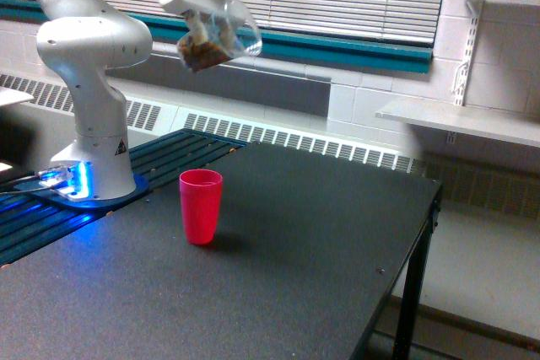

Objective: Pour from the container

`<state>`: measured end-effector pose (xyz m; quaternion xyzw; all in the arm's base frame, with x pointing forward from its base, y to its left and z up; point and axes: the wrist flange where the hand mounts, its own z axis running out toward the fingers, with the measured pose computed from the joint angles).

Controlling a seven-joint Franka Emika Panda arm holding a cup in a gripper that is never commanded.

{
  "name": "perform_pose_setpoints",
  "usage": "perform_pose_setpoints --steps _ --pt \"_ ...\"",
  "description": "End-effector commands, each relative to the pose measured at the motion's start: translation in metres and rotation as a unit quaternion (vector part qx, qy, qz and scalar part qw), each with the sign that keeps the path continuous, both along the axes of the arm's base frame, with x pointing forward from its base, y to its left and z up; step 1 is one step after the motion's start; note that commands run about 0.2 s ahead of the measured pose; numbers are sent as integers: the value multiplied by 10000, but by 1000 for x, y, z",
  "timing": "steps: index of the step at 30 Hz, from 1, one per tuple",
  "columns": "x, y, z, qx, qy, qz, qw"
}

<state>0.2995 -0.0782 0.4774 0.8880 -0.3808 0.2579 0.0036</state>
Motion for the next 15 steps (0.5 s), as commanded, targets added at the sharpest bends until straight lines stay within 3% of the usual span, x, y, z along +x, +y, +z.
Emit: perform_pose_setpoints --steps 1,15 --pt "-17 -6 -11 16 148 -186 9997" --pt "-47 -4 -38 90 554 -316 9979"
